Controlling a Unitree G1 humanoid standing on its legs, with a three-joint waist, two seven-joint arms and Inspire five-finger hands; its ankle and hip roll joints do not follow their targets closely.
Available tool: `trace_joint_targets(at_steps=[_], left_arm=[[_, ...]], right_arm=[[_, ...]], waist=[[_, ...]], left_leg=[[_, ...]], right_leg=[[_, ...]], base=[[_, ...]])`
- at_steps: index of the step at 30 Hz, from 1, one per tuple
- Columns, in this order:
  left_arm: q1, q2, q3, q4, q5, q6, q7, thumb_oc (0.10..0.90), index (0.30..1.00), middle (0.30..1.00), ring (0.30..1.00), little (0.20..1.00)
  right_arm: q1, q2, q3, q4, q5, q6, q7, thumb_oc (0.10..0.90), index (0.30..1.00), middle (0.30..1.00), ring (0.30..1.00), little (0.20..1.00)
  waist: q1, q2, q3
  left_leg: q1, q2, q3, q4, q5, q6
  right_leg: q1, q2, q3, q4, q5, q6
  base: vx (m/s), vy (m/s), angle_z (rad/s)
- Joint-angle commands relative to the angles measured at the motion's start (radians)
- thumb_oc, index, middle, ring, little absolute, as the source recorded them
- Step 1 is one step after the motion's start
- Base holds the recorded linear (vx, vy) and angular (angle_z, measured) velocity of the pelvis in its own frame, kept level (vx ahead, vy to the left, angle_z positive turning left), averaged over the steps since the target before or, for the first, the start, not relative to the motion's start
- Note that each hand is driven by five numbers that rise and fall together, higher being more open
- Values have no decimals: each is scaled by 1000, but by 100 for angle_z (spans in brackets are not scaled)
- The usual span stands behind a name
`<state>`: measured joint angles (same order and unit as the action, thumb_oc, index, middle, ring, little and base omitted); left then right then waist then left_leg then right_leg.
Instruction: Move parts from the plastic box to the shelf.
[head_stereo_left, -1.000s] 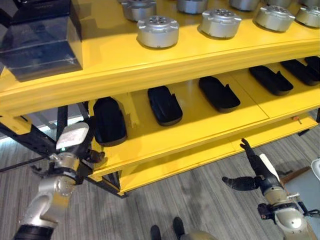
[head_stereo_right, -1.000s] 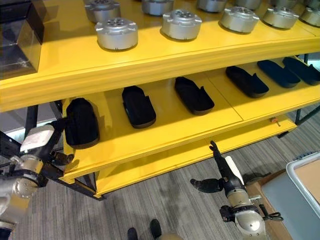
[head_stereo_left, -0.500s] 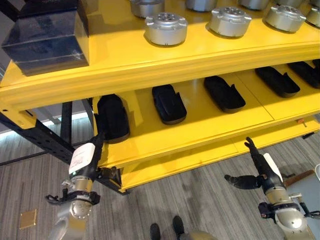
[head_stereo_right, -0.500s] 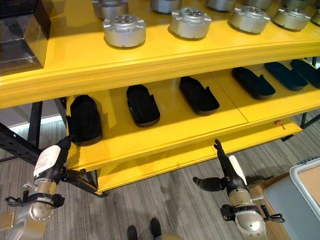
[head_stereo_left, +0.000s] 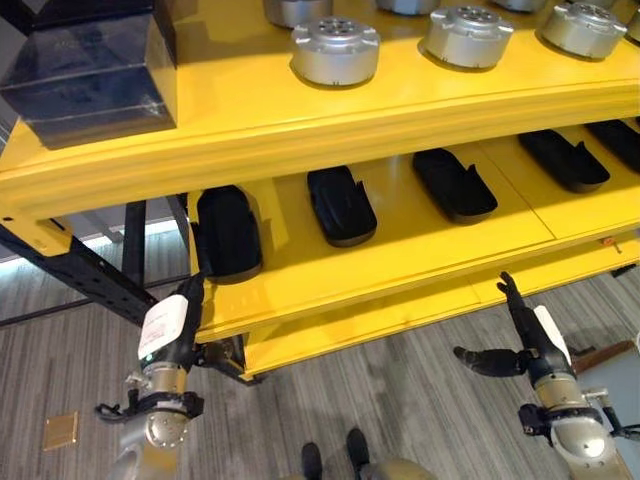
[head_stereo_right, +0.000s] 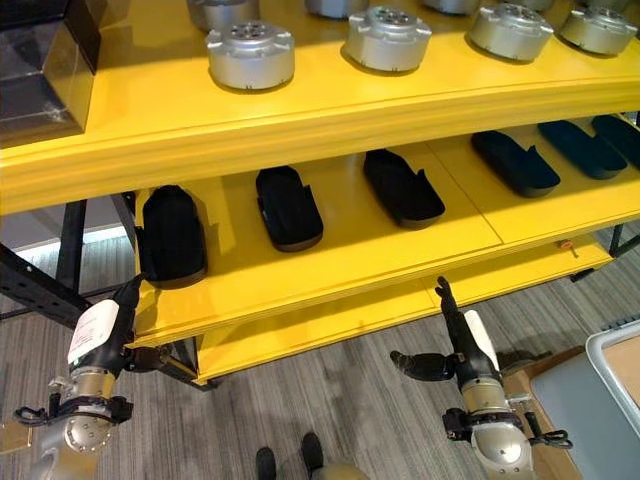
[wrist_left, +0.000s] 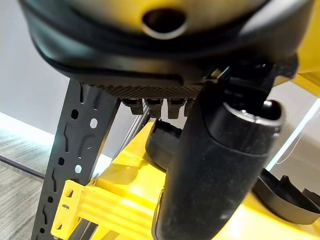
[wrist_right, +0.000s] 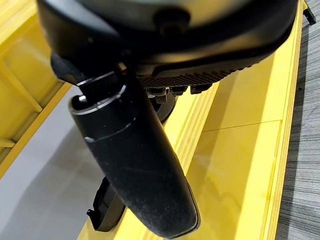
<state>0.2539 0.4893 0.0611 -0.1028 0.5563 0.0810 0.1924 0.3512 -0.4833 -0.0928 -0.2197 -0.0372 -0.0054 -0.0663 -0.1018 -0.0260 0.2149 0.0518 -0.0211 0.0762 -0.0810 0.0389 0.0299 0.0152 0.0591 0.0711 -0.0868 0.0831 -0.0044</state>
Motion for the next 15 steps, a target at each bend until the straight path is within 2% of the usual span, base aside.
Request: trace_joint_targets(at_steps=[1, 15], left_arm=[[-85, 61, 40, -3, 18, -37, 97, 900, 1000, 1000, 1000, 1000], [-118, 64, -69, 9, 53, -56, 68, 900, 1000, 1000, 1000, 1000]], right_arm=[[-59, -40, -63, -85, -15, -90, -62, 900, 1000, 1000, 1000, 1000], [-55, -45, -51, -89, -13, -101, -89, 900, 1000, 1000, 1000, 1000]], waist=[[4, -42, -42], [-1, -42, -31]], left_leg=[[29, 0, -37, 4, -51, -10], [20, -4, -36, 7, -50, -6]], right_leg=[[19, -73, -43, 43, -72, 63], [9, -76, -40, 48, -70, 67]], base=[[0, 0, 0], [0, 0, 0]])
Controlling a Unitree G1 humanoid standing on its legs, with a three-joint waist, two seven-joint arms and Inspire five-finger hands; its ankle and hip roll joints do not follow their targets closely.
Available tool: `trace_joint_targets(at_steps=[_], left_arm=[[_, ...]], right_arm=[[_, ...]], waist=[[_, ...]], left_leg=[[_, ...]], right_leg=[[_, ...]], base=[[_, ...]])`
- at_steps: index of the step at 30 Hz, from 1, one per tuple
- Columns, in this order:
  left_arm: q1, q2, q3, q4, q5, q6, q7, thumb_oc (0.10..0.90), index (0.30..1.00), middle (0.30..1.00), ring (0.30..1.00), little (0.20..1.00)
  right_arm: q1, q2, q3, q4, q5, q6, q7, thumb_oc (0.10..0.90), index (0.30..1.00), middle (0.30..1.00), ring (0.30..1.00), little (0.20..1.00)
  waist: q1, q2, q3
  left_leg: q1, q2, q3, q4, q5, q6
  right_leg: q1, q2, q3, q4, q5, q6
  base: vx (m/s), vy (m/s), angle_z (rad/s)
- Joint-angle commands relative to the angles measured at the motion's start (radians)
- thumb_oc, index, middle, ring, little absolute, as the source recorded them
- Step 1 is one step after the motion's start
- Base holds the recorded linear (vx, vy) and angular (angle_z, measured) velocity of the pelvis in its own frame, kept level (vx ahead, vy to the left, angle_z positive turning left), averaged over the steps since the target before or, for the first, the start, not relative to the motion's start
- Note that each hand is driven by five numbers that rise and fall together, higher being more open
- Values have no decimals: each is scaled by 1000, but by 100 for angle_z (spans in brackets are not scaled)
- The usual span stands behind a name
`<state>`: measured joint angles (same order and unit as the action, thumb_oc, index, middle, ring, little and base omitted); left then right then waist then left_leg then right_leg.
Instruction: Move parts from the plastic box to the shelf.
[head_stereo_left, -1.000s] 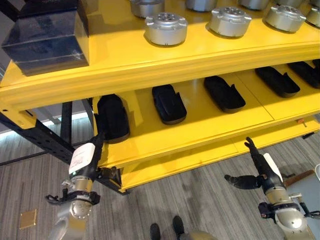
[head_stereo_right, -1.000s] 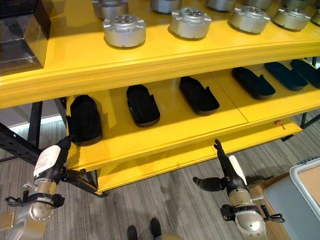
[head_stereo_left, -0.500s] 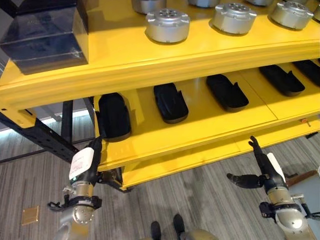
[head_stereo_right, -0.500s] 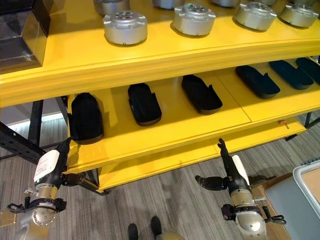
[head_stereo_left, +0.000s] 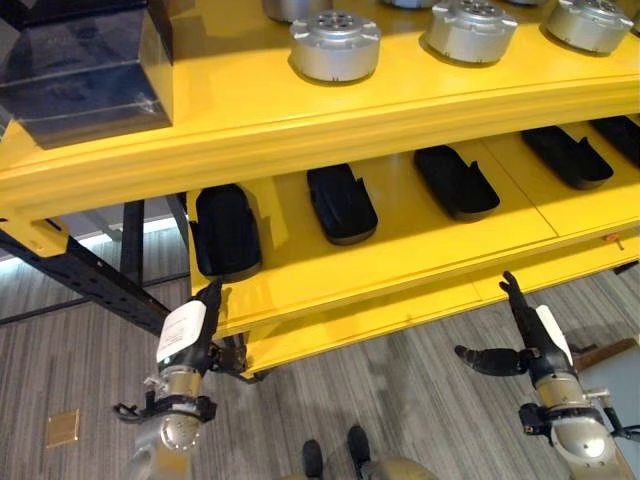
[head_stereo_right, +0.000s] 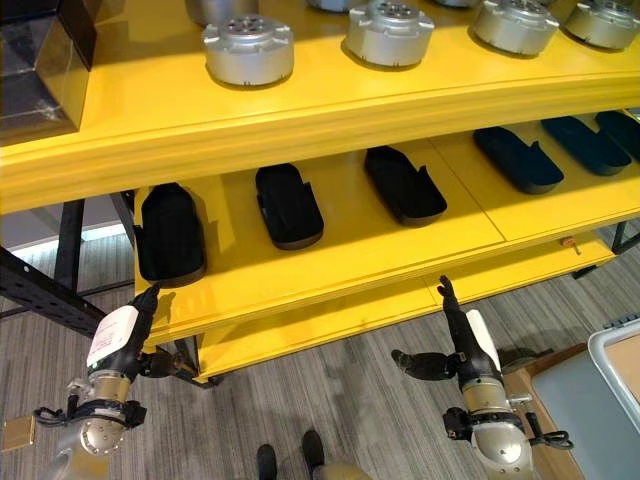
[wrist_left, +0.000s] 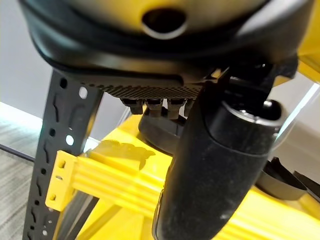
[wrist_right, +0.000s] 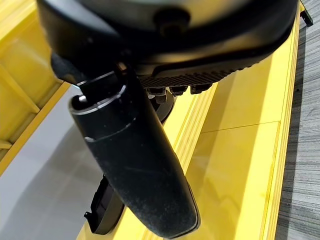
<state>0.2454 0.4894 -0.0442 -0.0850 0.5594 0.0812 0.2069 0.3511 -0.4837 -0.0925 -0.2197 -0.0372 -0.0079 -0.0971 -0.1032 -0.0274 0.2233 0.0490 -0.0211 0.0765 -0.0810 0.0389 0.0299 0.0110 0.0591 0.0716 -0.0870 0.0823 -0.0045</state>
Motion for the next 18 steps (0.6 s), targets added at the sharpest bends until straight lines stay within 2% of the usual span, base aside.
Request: trace_joint_targets(at_steps=[1, 9, 18], left_arm=[[-110, 64, 32, -13, 54, -59, 52, 900, 1000, 1000, 1000, 1000], [-113, 61, 3, 0, 64, -56, 43, 900, 1000, 1000, 1000, 1000], [-142, 56, -4, 81, 103, -15, 54, 900, 1000, 1000, 1000, 1000]], right_arm=[[-54, -44, -52, -91, -15, -99, -60, 900, 1000, 1000, 1000, 1000], [-46, -46, -53, -90, -19, -99, -74, 900, 1000, 1000, 1000, 1000], [-57, -45, -52, -88, -24, -97, -89, 900, 1000, 1000, 1000, 1000]], waist=[[0, -40, -39], [-3, -38, -37], [-6, -37, -30]], left_leg=[[23, -5, -36, 7, -50, -6], [21, -5, -34, 9, -51, -6], [17, -5, -32, 14, -52, -5]], right_leg=[[13, -76, -41, 48, -69, 68], [12, -77, -40, 50, -69, 68], [4, -76, -38, 54, -69, 68]], base=[[0, 0, 0], [0, 0, 0], [5, 1, 0]])
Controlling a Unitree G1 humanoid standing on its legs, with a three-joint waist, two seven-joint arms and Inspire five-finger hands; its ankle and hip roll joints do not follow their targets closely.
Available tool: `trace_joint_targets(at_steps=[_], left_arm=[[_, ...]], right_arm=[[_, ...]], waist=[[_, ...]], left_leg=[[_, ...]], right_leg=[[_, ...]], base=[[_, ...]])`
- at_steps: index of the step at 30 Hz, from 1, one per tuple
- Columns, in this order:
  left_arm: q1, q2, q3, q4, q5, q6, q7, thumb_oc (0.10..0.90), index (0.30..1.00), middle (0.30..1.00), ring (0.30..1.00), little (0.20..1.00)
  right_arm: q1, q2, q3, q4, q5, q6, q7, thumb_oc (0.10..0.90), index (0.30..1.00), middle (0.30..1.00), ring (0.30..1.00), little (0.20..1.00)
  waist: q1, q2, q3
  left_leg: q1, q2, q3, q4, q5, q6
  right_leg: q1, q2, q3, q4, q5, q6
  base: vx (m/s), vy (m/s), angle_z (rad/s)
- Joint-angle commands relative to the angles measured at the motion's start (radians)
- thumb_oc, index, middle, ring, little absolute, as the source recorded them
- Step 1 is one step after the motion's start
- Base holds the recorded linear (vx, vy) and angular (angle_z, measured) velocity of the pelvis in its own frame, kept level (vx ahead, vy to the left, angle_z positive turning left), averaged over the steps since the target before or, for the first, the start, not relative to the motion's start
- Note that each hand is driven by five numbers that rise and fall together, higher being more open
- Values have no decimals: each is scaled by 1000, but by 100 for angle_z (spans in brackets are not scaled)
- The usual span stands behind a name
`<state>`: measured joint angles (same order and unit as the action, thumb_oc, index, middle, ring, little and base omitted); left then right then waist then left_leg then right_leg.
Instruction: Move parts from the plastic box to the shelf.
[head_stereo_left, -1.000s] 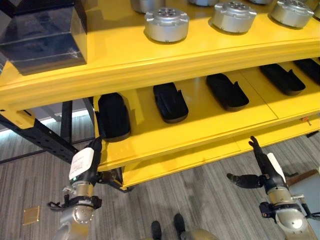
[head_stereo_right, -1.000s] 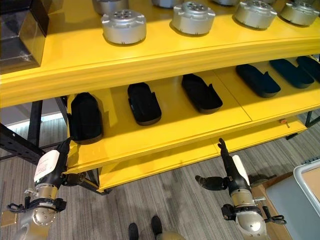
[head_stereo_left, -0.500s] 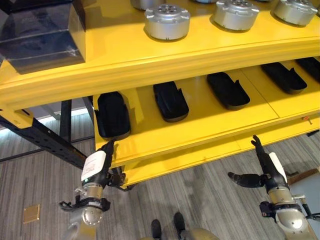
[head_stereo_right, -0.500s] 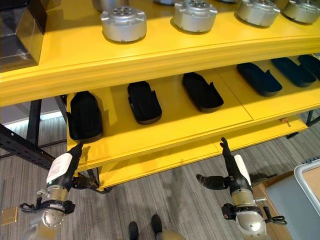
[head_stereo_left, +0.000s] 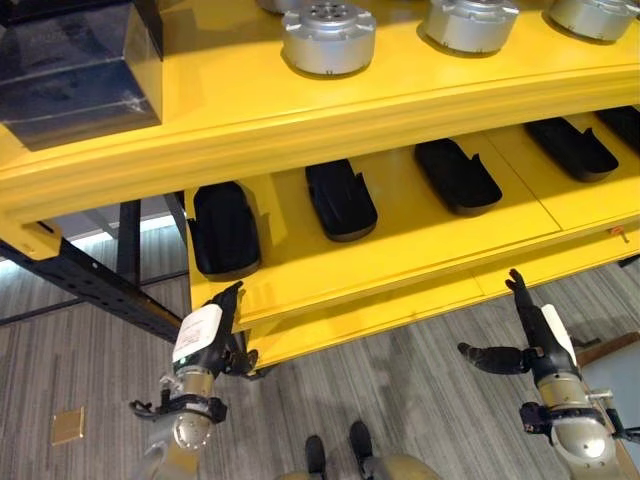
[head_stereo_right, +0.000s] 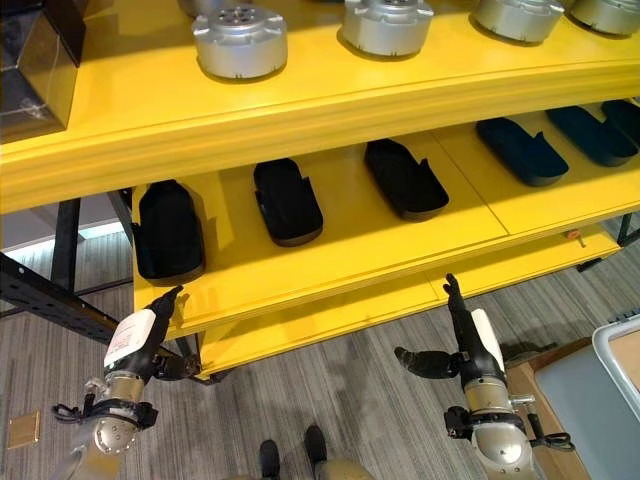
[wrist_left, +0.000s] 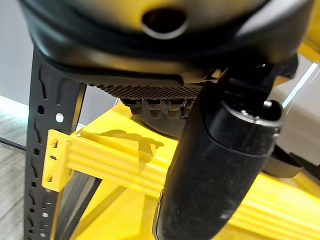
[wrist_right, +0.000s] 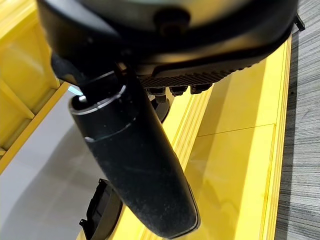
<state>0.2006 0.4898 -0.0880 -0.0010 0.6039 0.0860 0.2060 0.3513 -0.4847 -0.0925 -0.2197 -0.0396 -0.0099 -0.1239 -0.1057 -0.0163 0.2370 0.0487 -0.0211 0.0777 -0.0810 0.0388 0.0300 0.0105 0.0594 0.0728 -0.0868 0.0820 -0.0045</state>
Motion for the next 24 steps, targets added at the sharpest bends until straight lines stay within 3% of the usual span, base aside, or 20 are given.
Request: trace_joint_targets(at_steps=[1, 24], left_arm=[[-106, 53, 41, 15, 69, -10, 56, 900, 1000, 1000, 1000, 1000], [-245, 31, -31, 213, 122, 49, 64, 900, 1000, 1000, 1000, 1000]], right_arm=[[-60, -44, -51, -86, -22, -92, -63, 900, 1000, 1000, 1000, 1000], [-78, -46, -38, -86, -34, -88, -83, 900, 1000, 1000, 1000, 1000]], waist=[[-3, -48, -45], [-14, -59, -29]], left_leg=[[23, -4, -36, 10, -61, -5], [6, -6, -26, 13, -47, -7]], right_leg=[[10, -76, -39, 50, -77, 69], [-11, -78, -34, 57, -64, 70]], base=[[0, 0, 0], [7, 4, 0]])
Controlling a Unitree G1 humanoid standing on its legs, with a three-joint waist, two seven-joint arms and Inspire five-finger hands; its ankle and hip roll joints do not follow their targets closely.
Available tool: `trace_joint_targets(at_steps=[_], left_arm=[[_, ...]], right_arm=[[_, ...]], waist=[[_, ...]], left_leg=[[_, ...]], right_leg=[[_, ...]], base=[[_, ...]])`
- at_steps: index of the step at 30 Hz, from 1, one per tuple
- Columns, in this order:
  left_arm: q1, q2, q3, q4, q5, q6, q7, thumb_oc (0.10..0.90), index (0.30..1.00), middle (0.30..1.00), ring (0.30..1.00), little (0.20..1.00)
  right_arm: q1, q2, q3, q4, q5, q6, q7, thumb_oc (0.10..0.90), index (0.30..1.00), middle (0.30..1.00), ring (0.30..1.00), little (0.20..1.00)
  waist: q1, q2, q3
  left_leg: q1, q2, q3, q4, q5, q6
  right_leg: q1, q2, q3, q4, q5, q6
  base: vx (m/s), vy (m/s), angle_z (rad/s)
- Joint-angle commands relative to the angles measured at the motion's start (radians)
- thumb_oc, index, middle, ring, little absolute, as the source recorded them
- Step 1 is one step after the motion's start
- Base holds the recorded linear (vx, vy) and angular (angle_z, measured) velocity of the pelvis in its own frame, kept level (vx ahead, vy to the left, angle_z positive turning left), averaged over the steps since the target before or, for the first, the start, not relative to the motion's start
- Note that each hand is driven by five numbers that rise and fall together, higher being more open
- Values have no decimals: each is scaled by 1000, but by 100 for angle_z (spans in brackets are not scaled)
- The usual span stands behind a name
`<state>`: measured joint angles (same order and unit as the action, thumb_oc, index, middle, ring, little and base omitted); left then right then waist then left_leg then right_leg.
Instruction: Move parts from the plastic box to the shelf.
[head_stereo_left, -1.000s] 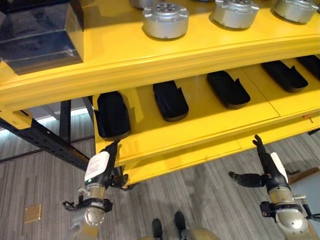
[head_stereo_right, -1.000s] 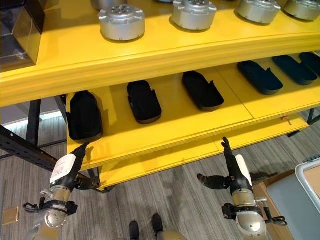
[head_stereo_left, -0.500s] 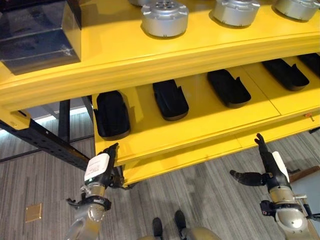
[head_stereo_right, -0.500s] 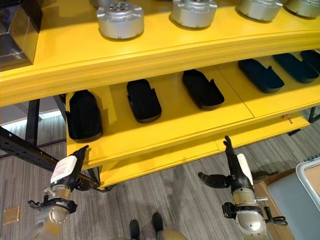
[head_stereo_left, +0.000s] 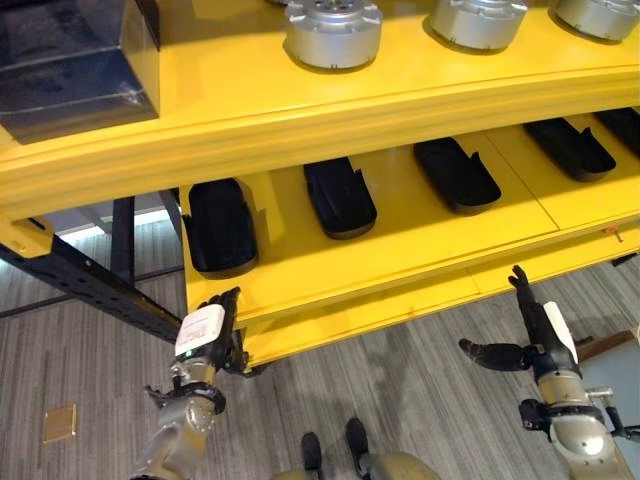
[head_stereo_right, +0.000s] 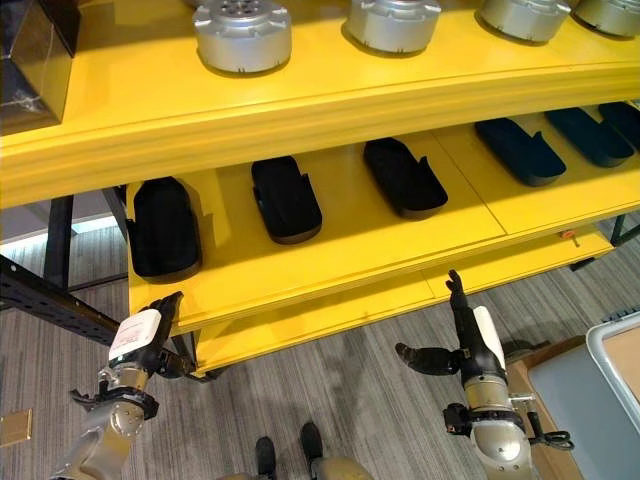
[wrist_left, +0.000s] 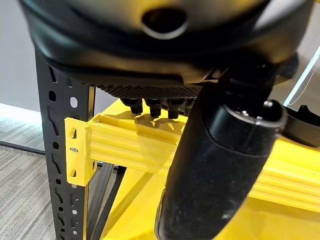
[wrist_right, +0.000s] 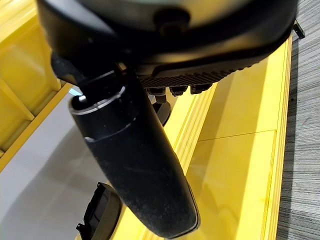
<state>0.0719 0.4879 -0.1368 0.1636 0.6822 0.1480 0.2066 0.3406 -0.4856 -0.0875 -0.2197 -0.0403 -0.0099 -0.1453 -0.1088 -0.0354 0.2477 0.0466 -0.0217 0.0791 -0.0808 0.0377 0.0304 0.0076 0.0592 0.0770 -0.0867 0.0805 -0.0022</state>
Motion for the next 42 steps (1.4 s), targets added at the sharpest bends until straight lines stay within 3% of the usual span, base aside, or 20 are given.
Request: trace_joint_targets(at_steps=[1, 42], left_arm=[[-122, 31, 14, 53, 45, -12, 63, 900, 1000, 1000, 1000, 1000], [-244, 54, -13, 159, 68, 28, 92, 900, 1000, 1000, 1000, 1000]], right_arm=[[-67, -45, -42, -87, -35, -88, -63, 900, 1000, 1000, 1000, 1000], [-70, -61, -41, -90, -33, -92, -68, 900, 1000, 1000, 1000, 1000]], waist=[[-11, -39, -37], [-24, -45, -17]], left_leg=[[7, -6, -27, 14, -45, -7], [-10, -7, -15, 25, -55, -8]], right_leg=[[-10, -78, -37, 58, -61, 68], [-31, -78, -23, 62, -62, 73]], base=[[0, 0, 0], [4, 4, -1]])
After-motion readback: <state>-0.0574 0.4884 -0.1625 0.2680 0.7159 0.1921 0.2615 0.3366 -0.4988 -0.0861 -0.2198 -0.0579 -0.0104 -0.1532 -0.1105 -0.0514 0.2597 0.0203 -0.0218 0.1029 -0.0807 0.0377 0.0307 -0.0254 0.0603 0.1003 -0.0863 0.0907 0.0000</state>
